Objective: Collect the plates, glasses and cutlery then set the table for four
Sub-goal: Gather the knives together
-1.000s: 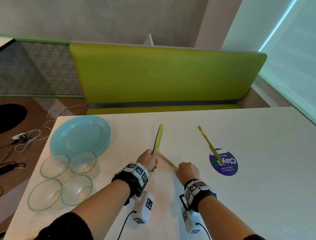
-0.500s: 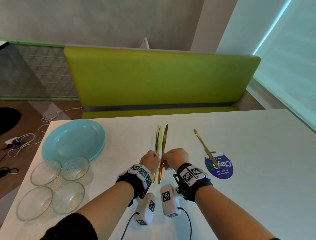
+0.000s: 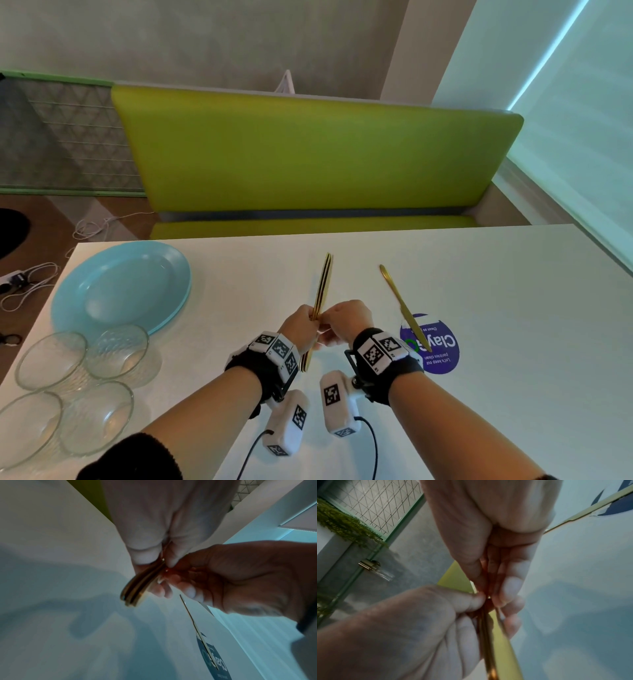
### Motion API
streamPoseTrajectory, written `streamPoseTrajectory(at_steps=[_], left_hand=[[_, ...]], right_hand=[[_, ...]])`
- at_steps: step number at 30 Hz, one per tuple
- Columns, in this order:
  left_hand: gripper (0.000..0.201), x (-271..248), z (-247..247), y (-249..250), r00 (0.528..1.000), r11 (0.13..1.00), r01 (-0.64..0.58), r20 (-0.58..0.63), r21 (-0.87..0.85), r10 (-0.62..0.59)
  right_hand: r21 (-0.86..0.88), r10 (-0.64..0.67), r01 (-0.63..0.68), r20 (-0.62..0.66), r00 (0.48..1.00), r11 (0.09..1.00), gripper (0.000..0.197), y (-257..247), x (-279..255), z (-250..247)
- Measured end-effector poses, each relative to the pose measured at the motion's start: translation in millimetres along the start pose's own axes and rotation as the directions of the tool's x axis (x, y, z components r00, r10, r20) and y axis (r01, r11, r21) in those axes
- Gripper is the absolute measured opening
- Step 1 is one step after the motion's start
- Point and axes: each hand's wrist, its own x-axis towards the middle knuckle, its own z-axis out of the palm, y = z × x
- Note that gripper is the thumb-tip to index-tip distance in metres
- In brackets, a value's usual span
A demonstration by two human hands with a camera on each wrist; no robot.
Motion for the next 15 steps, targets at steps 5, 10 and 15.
streamPoseTrajectory(at_steps=[5,10,15], left_hand=[[0.016,18,6,0,0.996,0.983,0.089,-0.016,-0.164,-0.092],[0.012,32,-1,-5,0.99,0.968,0.103,-0.069,-0.23,-0.122],[0.019,38,-8,-13,0.982,0.951,0.131,-0.094,-0.279,-0.163]], right_hand=[[-0.254,-0.065,0.051,-0.047,0.997,0.966,0.02,5,40,-16],[-0.459,-0.077,-0.058,-0.269,0.96,0.887,0.028,24,80,-53],[-0.528,-0.043,-0.18,-0.382,0.923,0.83,0.023,39,110,-76]])
